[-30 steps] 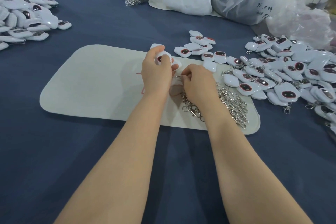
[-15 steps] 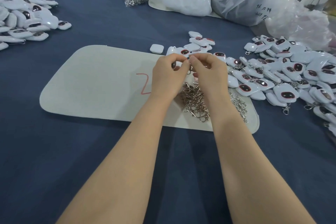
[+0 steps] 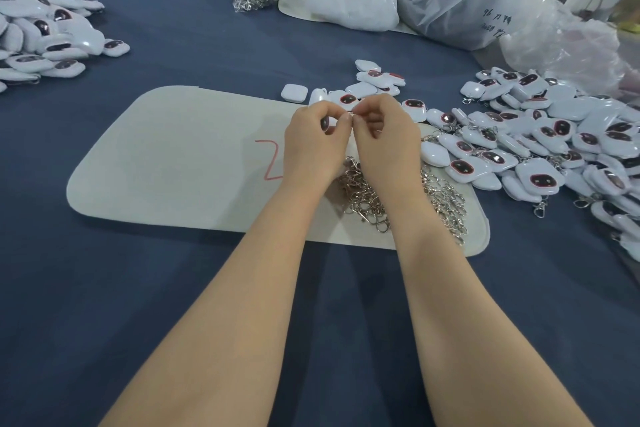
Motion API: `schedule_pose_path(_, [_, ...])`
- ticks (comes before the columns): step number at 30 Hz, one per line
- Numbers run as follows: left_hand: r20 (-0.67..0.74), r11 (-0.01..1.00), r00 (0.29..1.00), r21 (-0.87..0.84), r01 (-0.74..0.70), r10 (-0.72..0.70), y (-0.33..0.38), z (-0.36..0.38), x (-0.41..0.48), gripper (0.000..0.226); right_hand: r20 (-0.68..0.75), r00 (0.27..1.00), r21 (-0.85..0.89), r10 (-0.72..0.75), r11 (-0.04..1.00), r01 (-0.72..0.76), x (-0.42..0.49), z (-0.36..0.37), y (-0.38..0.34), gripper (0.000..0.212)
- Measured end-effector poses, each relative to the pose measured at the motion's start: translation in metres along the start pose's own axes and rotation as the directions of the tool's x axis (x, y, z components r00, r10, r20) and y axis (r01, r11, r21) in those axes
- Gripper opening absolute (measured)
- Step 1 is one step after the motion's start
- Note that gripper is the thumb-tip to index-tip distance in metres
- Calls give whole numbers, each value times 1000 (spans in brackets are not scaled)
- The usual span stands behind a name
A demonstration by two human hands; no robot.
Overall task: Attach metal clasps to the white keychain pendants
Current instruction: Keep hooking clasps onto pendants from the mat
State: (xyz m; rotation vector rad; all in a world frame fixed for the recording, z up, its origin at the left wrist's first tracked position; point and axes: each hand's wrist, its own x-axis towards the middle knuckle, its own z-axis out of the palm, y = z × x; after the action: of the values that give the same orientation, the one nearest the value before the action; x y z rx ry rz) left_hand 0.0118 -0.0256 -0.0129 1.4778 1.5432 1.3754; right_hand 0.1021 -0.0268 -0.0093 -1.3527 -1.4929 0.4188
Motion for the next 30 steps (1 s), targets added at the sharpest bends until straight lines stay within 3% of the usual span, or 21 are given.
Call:
schedule_pose_path(14, [1, 999, 1000, 34, -1, 1, 1, -1, -2, 11, -14, 999, -65, -39, 997, 38, -2, 3, 2, 9])
schedule_pose_path(18, [-10, 999, 1000, 40, -14, 14, 1, -1, -1, 11, -1, 998, -70, -62, 996, 61, -3, 3, 1, 17])
schedule_pose_path(23, [-22, 997, 999, 60, -48, 50, -1, -2, -1, 12, 24, 994, -154, -105, 982, 107, -2, 3, 3, 7])
schedule_pose_path(30, [-5, 999, 1000, 38, -13, 13, -4, -1, 0, 10, -19, 998, 30, 53, 998, -52, 0, 3, 1, 14])
